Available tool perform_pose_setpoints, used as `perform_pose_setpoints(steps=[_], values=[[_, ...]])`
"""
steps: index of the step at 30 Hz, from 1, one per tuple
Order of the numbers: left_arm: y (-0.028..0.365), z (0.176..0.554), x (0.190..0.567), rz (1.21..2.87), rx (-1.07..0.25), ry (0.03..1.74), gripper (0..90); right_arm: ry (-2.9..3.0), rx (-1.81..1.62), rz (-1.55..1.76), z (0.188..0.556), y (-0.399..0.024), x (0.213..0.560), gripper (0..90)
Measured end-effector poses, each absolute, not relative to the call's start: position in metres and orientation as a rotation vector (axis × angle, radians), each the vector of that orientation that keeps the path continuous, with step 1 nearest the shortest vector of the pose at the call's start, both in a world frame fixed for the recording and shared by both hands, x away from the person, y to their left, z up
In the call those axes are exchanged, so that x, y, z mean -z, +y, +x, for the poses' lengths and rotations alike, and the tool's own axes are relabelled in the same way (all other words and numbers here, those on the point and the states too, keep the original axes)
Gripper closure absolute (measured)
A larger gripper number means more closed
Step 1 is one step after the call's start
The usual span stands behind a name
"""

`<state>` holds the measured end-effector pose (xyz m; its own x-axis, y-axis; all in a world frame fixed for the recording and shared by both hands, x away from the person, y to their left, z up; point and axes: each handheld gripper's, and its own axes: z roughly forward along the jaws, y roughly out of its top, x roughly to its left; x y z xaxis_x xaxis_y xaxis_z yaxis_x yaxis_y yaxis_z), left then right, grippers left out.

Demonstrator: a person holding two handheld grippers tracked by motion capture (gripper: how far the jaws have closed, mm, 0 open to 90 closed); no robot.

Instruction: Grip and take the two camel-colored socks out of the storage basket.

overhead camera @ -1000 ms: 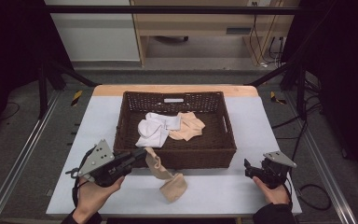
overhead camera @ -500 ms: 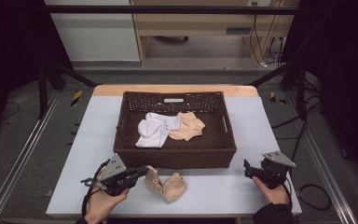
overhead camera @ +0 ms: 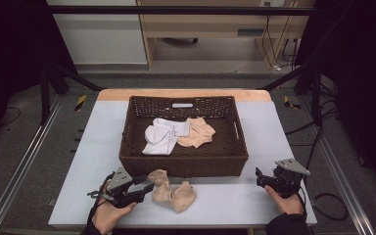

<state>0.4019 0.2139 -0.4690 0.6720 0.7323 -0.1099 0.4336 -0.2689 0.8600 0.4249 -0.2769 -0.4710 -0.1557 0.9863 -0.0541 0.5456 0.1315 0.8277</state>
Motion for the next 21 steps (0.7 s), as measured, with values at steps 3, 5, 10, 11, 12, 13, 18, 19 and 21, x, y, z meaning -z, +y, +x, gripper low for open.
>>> perform_pose_setpoints(steps=[3, 5, 10, 11, 12, 13, 18, 19, 21], values=[[0.223, 0.401, 0.469, 1.895, -0.417, 0.929, 40.8, 1.784, -0.896, 1.482, 0.425, -0.277, 0.471, 4.6], [0.229, 0.4, 0.47, 1.892, -0.434, 0.944, 38.6, 1.782, -0.897, 1.481, 0.425, -0.277, 0.471, 4.6], [0.241, 0.399, 0.473, 1.899, -0.464, 0.988, 33.8, 1.777, -0.899, 1.484, 0.425, -0.277, 0.471, 4.6], [0.248, 0.4, 0.474, 1.894, -0.487, 1.018, 33.0, 1.773, -0.902, 1.485, 0.424, -0.277, 0.47, 4.6], [0.25, 0.4, 0.474, 1.884, -0.494, 1.036, 32.3, 1.773, -0.902, 1.485, 0.424, -0.278, 0.47, 4.6], [0.252, 0.401, 0.474, 1.88, -0.501, 1.045, 31.5, 1.774, -0.902, 1.484, 0.424, -0.278, 0.47, 4.6], [0.257, 0.401, 0.475, 1.886, -0.536, 1.072, 30.2, 1.771, -0.904, 1.486, 0.425, -0.278, 0.47, 4.5], [0.261, 0.403, 0.476, 1.879, -0.545, 1.087, 30.3, 1.772, -0.902, 1.486, 0.425, -0.278, 0.47, 4.5], [0.263, 0.404, 0.476, 1.88, -0.552, 1.09, 30.6, 1.773, -0.902, 1.486, 0.425, -0.278, 0.47, 4.5]])
